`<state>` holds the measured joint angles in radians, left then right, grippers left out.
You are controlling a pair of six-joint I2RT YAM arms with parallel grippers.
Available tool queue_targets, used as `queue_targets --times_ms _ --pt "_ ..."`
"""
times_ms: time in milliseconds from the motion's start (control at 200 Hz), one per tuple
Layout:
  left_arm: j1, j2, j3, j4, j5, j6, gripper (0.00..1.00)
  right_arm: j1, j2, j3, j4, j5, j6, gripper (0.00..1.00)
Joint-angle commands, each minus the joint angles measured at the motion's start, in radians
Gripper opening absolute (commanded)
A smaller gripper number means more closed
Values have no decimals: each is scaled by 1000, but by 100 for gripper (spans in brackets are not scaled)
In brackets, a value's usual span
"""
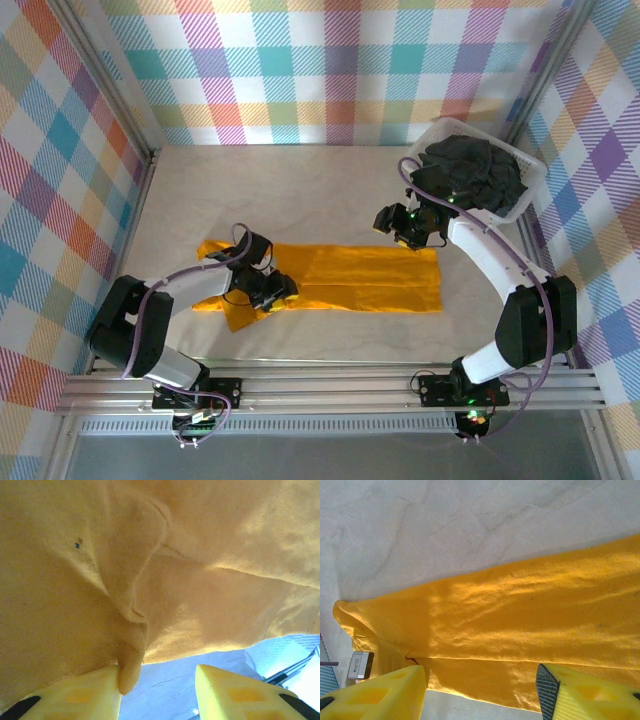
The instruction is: Fold and stack the t-shirts
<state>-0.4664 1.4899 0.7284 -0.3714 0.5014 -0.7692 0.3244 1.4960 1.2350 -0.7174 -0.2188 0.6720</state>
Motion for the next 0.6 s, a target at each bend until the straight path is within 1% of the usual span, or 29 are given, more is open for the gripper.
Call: queue_targets --times_ms 0,100,160,210,290,345,395,470,555,595 --pt "-11 12 26 -12 16 -40 43 5 -16 -23 10 -9 7 61" --pt "5 -46 55 -106 -37 -17 46 4 -20 -26 5 -10 4 61" --pt "43 -119 65 -167 -82 -2 48 5 -24 -31 10 -17 0 61" --pt "96 -178 69 -217 -112 17 48 6 -29 -42 35 -51 -9 61" --pt "212 -249 78 -312 -169 76 46 24 -42 -70 132 -169 -38 61" --pt "294 -274 94 -393 -248 122 46 64 -45 -66 164 -211 -65 62" --pt "337 -267 121 -461 -340 160 45 105 -46 -62 184 -233 -85 62" --pt "380 -258 127 -451 -402 178 45 156 -46 -68 222 -254 -78 62" --pt "443 -233 103 -386 -416 170 44 188 -46 -92 271 -260 -33 62" --pt "472 -214 91 -356 -421 173 42 196 -45 -101 287 -260 -17 62"
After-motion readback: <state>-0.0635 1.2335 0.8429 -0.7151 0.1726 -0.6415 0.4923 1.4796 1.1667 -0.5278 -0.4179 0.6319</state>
